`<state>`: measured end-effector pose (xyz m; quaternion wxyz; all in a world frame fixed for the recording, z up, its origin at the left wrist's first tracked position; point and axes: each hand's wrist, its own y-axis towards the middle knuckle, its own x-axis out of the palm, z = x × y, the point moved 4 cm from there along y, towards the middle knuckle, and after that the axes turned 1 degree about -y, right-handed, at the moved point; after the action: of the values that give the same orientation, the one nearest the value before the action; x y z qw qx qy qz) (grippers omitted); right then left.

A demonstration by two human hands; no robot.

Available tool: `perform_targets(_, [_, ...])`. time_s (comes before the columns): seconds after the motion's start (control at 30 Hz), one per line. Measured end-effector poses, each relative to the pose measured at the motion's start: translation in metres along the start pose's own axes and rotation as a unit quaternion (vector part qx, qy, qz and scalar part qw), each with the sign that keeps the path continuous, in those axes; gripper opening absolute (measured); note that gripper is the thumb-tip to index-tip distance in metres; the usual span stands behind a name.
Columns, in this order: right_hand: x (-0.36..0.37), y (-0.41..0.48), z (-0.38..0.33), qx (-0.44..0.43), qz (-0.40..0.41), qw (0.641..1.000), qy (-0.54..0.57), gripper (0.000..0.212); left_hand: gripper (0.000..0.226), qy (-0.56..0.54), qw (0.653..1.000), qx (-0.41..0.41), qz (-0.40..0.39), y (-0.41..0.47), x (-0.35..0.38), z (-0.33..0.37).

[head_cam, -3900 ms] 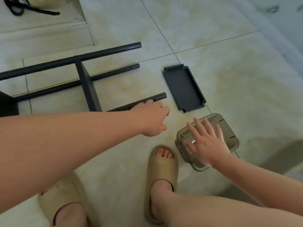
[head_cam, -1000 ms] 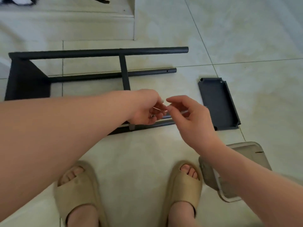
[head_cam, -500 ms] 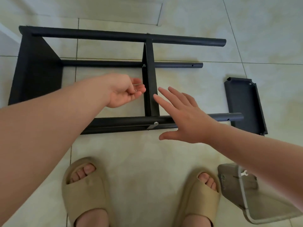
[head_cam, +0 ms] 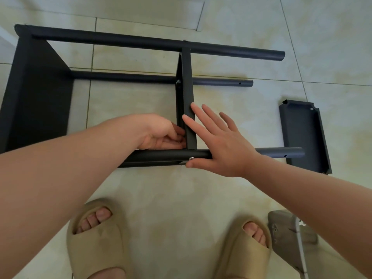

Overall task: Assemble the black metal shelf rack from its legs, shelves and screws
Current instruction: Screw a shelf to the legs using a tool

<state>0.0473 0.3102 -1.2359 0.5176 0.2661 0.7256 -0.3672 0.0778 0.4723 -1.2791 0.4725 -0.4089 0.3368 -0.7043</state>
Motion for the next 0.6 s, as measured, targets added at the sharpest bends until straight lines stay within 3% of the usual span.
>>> perform_targets(0.3, [0.0006,0.0006,-0.0022,-0.029,0.0,0.999,-0.043,0.096,0.022,0.115,0.992,0.016,-0.043,-0.0026,0.0026,-0.0007])
perform_targets(0.6, [0.0007,0.0051,-0.0018,-0.018,0.012,0.998,0.056,0.108,0.018,0.147,0.987,0.054,-0.023,-0.0011,0.0006,-0.0044])
